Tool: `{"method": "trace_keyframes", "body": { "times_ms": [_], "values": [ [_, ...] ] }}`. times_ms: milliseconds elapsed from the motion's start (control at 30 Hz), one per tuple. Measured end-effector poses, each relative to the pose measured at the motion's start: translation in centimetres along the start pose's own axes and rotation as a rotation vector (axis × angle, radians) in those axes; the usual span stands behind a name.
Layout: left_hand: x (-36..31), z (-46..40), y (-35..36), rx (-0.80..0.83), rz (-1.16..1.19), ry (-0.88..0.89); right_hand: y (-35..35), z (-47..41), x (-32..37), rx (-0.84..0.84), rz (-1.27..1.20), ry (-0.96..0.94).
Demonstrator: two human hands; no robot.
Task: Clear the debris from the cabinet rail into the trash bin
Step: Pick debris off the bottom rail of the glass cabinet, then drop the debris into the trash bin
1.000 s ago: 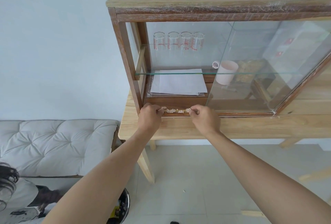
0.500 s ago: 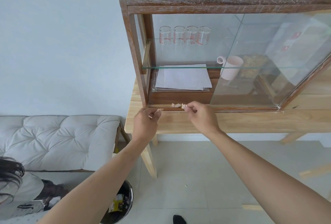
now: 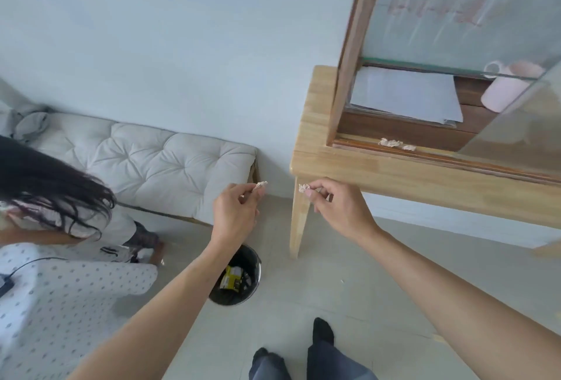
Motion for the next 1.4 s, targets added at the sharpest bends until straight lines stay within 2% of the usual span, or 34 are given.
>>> {"method": "trace_keyframes", "body": {
  "times_ms": [167, 367, 600, 833, 900, 1000, 1067, 1167, 1300, 1400],
  "values": [
    [8.0, 0.2, -5.2, -0.098, -0.011, -0.109, 9.3, -0.6, 2.0, 0.155, 0.035, -0.058],
    [19.4, 0.8, -6.6, -0.147, -0.038, -0.265, 21.5, -1.7, 0.5, 0.328, 0.061, -0.036],
    [37.5, 0.8, -3.6, -0.16, -0.007, -0.487, 36.4, -1.3, -10.3, 0.485, 0.209, 0.101],
    [56.2, -0.7, 2.7, -0.129, -0.113, -0.649, 50.9, -1.3, -21.7, 0.574, 0.321, 0.109],
    [59.9, -1.7, 4.3, -0.088, -0.153, -0.658, 54.0, -1.3, -24.4, 0.622, 0.368, 0.107],
    [64.3, -2.6, 6.7, 0.066, -0.149, -0.748, 57.0, -0.9, -28.0, 0.74, 0.433, 0.136],
    [65.6, -2.4, 7.0, 0.137, -0.246, -0.786, 57.4, -0.8, -29.3, 0.762, 0.438, 0.174],
    [63.5, -1.8, 6.0, 0.19, -0.395, -0.678, 55.4, -1.0, -28.7, 0.7, 0.403, 0.178],
    [56.8, -0.9, 3.7, 0.319, -0.489, -0.58, 50.7, -1.6, -24.3, 0.657, 0.368, 0.158],
    [49.9, -1.6, 1.0, 0.311, -0.525, -0.494, 46.1, -2.4, -19.3, 0.626, 0.359, 0.139]
  ]
}}
Point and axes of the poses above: each hand's wrist, its own z-axis away from the middle knuckle, its own y-axis out of the palm, x = y × z, the point moved 9 cm from there along -z, towards the middle knuckle, and after that the axes turned 2 degrees about -x, right-handed, at the moved point
